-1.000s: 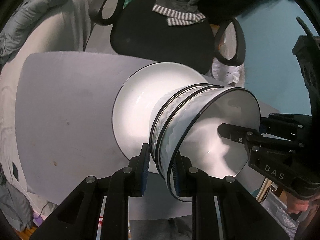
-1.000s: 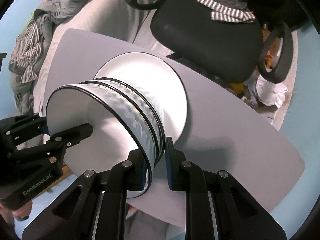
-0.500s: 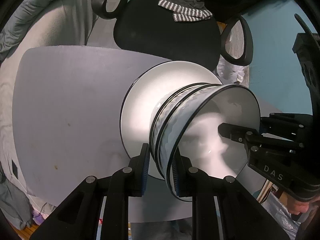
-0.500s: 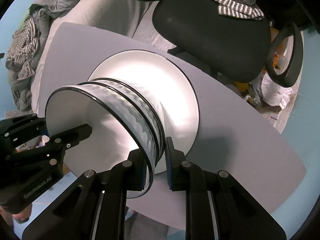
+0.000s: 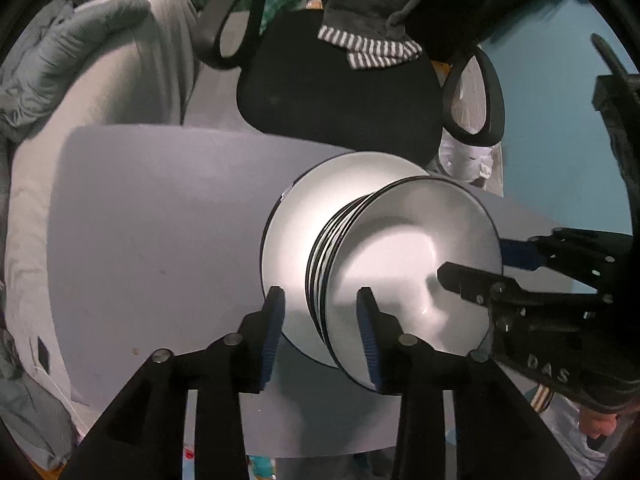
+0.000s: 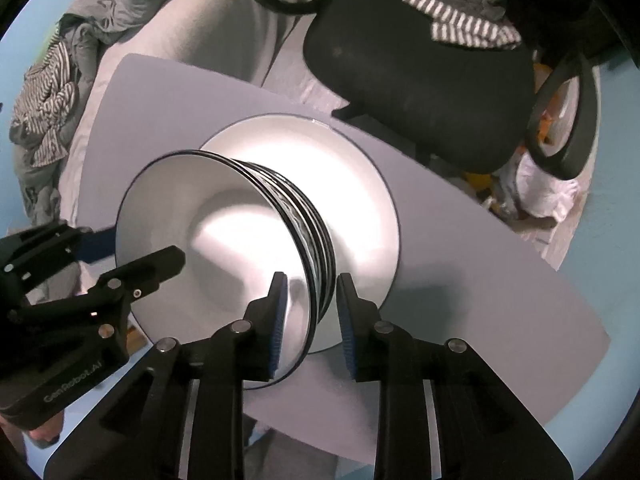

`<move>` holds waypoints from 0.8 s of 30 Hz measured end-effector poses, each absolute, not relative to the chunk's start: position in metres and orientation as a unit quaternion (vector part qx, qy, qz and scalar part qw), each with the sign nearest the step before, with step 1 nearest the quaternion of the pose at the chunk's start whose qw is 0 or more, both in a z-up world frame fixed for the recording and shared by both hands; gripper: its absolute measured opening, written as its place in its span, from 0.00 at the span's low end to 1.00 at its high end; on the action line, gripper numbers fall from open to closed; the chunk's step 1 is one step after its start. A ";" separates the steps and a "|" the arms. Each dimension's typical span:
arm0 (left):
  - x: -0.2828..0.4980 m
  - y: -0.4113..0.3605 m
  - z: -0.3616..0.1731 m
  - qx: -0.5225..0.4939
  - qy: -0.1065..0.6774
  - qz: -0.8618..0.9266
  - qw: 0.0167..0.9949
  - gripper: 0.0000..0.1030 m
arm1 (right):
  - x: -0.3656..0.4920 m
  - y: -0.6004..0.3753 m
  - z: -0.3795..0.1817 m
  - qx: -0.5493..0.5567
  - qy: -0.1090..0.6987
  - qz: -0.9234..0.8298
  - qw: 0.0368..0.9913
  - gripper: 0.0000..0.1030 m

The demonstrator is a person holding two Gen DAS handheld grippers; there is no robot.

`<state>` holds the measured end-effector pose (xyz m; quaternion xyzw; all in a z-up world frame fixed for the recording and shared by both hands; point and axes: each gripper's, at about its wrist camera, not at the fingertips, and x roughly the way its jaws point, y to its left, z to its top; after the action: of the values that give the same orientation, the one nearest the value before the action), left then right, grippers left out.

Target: Organize plates and bowls

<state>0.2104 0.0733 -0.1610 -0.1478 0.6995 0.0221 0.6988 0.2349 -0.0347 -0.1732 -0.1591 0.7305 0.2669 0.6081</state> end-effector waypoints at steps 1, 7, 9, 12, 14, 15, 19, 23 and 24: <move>0.209 0.073 -0.159 -0.145 0.697 0.023 0.702 0.48 | 0.234 -0.036 -0.169 -0.160 0.725 0.267 0.614 0.41; 0.192 0.075 -0.136 -0.124 0.670 0.044 0.730 0.58 | 0.226 -0.047 -0.132 -0.168 0.679 0.254 0.668 0.58; 0.186 0.076 -0.122 -0.119 0.654 0.053 0.745 0.62 | 0.222 -0.052 -0.114 -0.165 0.662 0.248 0.687 0.60; 0.174 0.079 -0.097 -0.111 0.625 0.067 0.770 0.65 | 0.215 -0.059 -0.088 -0.156 0.637 0.242 0.715 0.63; 0.167 0.078 -0.081 -0.103 0.608 0.069 0.785 0.70 | 0.211 -0.063 -0.074 -0.151 0.623 0.240 0.729 0.65; 0.162 0.077 -0.070 -0.097 0.595 0.069 0.795 0.72 | 0.208 -0.066 -0.066 -0.147 0.614 0.240 0.737 0.66; 0.144 0.074 -0.039 -0.090 0.566 0.071 0.816 0.76 | 0.193 -0.074 -0.041 -0.123 0.594 0.239 0.758 0.66; 0.125 0.070 -0.009 -0.106 0.538 0.073 0.833 0.79 | 0.177 -0.083 -0.019 -0.105 0.576 0.233 0.776 0.67; 0.120 0.068 -0.002 -0.108 0.531 0.072 0.837 0.81 | 0.173 -0.087 -0.011 -0.098 0.570 0.232 0.782 0.67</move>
<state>0.1196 0.0678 -0.0020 -0.1081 0.5308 0.0723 0.8374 0.1728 -0.0869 -0.0108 -0.0983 0.5696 0.2323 0.7823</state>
